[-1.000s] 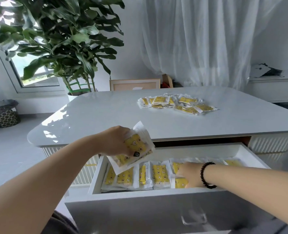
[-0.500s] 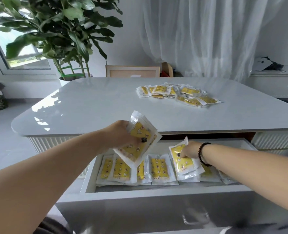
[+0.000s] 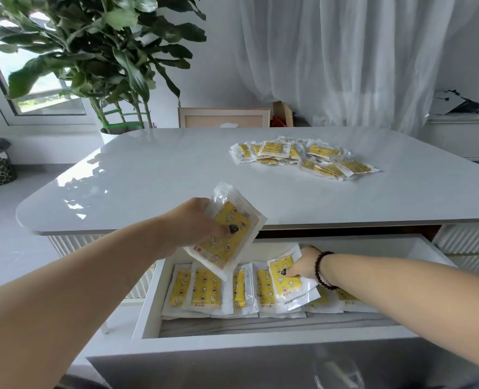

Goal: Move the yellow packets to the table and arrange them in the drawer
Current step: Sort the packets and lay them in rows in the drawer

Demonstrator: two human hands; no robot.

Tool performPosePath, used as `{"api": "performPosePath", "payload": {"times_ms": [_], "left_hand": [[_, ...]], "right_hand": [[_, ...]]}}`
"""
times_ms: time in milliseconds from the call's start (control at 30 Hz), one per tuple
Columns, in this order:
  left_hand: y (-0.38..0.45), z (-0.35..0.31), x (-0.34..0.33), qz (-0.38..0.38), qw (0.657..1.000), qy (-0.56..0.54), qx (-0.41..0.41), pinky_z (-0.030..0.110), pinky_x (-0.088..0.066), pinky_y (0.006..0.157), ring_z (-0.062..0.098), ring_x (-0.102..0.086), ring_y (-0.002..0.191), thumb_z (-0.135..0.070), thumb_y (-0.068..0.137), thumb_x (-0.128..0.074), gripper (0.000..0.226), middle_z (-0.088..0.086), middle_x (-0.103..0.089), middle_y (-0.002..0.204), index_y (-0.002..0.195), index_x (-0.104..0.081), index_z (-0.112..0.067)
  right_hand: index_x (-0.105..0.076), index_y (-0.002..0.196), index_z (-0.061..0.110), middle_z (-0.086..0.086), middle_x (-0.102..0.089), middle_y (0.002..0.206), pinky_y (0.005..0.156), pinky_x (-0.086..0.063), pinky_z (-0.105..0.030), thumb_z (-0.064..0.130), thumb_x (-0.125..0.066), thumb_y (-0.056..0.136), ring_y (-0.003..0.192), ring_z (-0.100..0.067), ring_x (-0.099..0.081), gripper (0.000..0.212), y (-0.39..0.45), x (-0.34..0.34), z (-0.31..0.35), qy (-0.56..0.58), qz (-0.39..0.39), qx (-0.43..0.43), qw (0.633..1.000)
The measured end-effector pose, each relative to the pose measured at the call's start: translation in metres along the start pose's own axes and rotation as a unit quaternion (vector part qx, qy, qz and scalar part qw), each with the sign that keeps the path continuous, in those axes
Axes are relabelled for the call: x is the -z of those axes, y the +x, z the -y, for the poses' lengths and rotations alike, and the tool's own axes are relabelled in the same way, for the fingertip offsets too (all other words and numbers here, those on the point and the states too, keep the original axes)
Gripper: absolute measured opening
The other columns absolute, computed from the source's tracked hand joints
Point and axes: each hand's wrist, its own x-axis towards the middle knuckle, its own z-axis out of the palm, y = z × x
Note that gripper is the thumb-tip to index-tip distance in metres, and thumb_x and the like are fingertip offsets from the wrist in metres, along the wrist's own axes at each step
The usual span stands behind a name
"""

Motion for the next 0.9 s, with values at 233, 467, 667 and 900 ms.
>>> {"api": "performPosePath", "payload": {"times_ms": [233,467,667,900], "left_hand": [[0.001,0.008,0.002,-0.002,1.000,0.022,0.005,0.042,-0.056,0.088,0.023,-0.071,0.086,-0.019,0.082,-0.073,0.024,0.002,-0.074,0.095,0.105,-0.066,-0.019],[-0.001,0.009,0.003,-0.015,1.000,-0.022,0.015,0.044,-0.054,0.091,0.025,-0.071,0.090,-0.018,0.087,-0.068,0.021,0.005,-0.074,0.098,0.107,-0.064,-0.016],[0.001,0.001,-0.014,-0.021,0.980,-0.198,0.030,0.048,-0.054,0.091,0.030,-0.070,0.095,-0.013,0.094,-0.056,0.023,0.013,-0.073,0.104,0.117,-0.060,-0.008],[-0.002,-0.012,-0.047,-0.056,0.955,-0.287,0.045,0.051,-0.056,0.086,0.034,-0.071,0.088,-0.014,0.090,-0.063,0.018,0.017,-0.073,0.098,0.105,-0.062,-0.004]], "right_hand": [[-0.051,0.099,0.009,-0.001,-0.053,0.099,0.064,-0.041,-0.022,0.031,-0.079,0.073,0.092,-0.020,-0.053,0.044,-0.009,-0.007,-0.004,-0.054,-0.087,-0.019,0.995],[-0.060,0.093,0.011,-0.007,-0.060,0.100,0.079,-0.048,-0.029,0.031,-0.067,0.081,0.097,-0.024,-0.060,0.025,-0.021,0.005,-0.007,-0.084,-0.118,0.068,0.987],[-0.061,0.081,0.008,-0.007,-0.064,0.071,0.050,-0.043,-0.023,0.027,-0.048,0.097,0.058,-0.017,-0.055,0.028,-0.074,0.034,0.034,0.310,-0.009,0.113,0.944],[-0.063,0.092,-0.001,-0.020,-0.069,0.094,0.080,-0.057,-0.045,0.045,-0.064,0.077,0.086,-0.032,-0.068,0.048,-0.105,0.023,0.057,0.402,-0.010,0.133,0.906]]}}
